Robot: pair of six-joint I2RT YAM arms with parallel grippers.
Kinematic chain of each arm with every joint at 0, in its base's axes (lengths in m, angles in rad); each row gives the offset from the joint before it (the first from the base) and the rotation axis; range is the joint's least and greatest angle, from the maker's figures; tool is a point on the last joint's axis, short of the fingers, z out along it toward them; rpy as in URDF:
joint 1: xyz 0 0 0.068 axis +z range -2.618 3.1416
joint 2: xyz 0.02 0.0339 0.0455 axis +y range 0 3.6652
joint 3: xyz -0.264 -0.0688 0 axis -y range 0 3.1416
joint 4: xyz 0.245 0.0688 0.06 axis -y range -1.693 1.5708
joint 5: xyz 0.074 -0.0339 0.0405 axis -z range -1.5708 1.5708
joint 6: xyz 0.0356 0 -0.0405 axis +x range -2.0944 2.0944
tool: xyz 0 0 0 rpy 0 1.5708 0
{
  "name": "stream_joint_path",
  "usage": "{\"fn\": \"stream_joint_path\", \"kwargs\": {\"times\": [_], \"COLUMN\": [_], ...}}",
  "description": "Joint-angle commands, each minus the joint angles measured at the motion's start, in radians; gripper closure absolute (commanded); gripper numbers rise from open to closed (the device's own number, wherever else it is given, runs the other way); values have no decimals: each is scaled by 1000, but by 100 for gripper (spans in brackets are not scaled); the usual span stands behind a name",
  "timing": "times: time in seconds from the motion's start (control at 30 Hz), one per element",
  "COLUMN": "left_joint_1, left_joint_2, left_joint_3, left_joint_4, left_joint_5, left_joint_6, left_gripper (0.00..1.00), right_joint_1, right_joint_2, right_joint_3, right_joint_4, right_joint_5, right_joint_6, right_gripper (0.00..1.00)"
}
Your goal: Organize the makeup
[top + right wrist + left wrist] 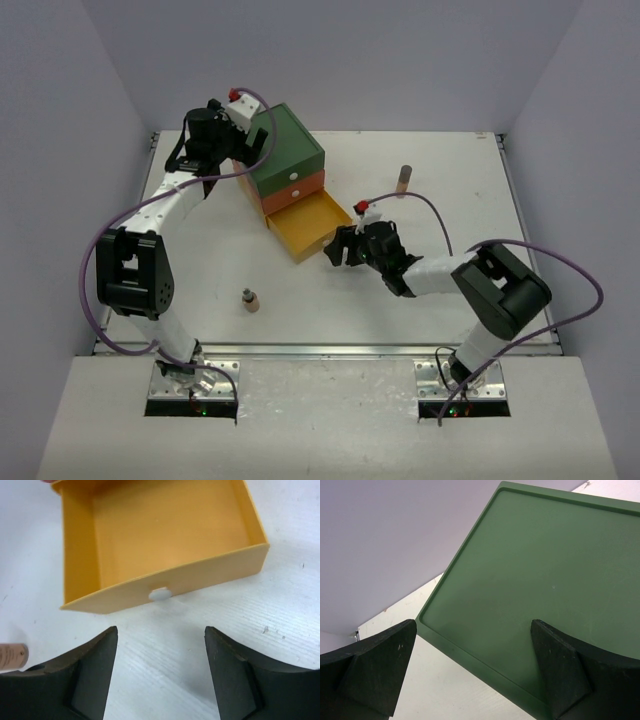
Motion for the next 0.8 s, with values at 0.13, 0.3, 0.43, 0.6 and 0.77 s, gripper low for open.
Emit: {"fn": "stream_joint_path", "kwargs": {"times": [0.13,0.3,0.43,0.6,0.77], "left_joint_1": [-4,-5,-5,8,36], "left_joint_2": [35,-10,-61,-154,-240], "left_joint_3": [-20,7,11,-10,-39], "left_joint_4": [-253,-265,-272,-281,-300], "left_joint_5": [-2,38,55,46,102], "left_joint_6": [5,-29,-45,-63,-83], "left_gripper": [0,0,0,0,0], "right_joint_1": [326,458,504,508,509], "right_joint_2": [-170,-62,51,133,232], "right_joint_3": [16,201,331,429,540], "right_joint_4": [-75,-241,-221,-190,-245], "right_joint_5": [-77,-195,-220,-225,-208], "right_joint_6": [-605,-702,-675,-605,-544], "right_gripper": [30,30,30,30,32]}}
